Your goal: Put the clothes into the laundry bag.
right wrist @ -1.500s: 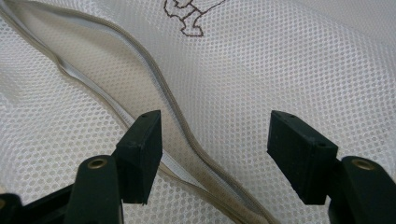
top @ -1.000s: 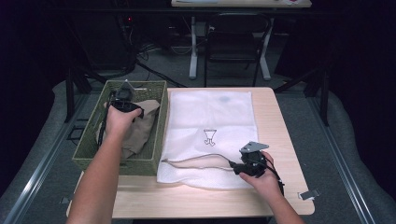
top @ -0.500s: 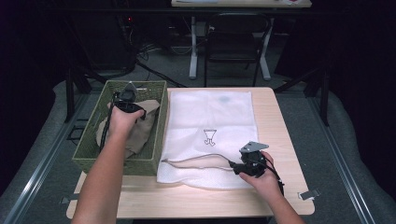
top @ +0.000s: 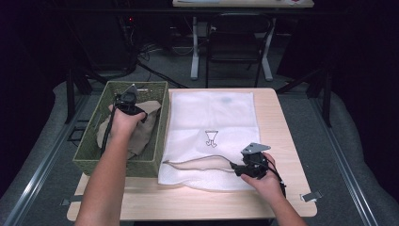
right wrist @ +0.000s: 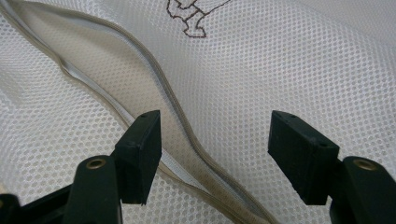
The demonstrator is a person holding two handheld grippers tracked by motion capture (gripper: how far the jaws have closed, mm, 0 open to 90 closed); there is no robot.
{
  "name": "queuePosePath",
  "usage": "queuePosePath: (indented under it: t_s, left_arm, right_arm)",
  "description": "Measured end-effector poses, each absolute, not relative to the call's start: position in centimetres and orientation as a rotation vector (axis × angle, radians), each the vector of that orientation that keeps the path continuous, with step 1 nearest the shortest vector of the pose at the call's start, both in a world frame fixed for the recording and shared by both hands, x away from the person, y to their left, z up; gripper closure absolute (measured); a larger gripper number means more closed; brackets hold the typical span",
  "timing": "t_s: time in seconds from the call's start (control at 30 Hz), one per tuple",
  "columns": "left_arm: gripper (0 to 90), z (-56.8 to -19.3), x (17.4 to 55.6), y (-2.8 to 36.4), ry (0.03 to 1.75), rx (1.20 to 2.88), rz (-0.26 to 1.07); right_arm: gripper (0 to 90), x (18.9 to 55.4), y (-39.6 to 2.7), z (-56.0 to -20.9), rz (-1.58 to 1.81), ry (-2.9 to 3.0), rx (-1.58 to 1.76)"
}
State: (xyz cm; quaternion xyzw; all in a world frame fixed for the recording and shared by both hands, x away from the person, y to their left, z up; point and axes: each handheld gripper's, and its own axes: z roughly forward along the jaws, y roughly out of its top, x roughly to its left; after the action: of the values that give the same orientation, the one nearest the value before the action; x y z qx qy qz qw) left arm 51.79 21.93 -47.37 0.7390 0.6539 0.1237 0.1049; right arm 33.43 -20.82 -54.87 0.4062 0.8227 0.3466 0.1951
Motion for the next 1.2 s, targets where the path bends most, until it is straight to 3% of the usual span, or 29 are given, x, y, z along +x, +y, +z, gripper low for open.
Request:
queuePosePath:
  t_s: [0.87,1.2]
  left_arm:
    - [24.8,-48.3,52.0,22.9,1.994,2.218,0.427]
    - [23.7,-48.8,51.5,24.8,2.026,2.171,0.389]
  right_arm:
    - [34.3,33.4,-20.8,-54.9,0.971,2.309,1.132]
    - [34.2,33.4,-20.7,-54.9,0.967,2.314,1.132]
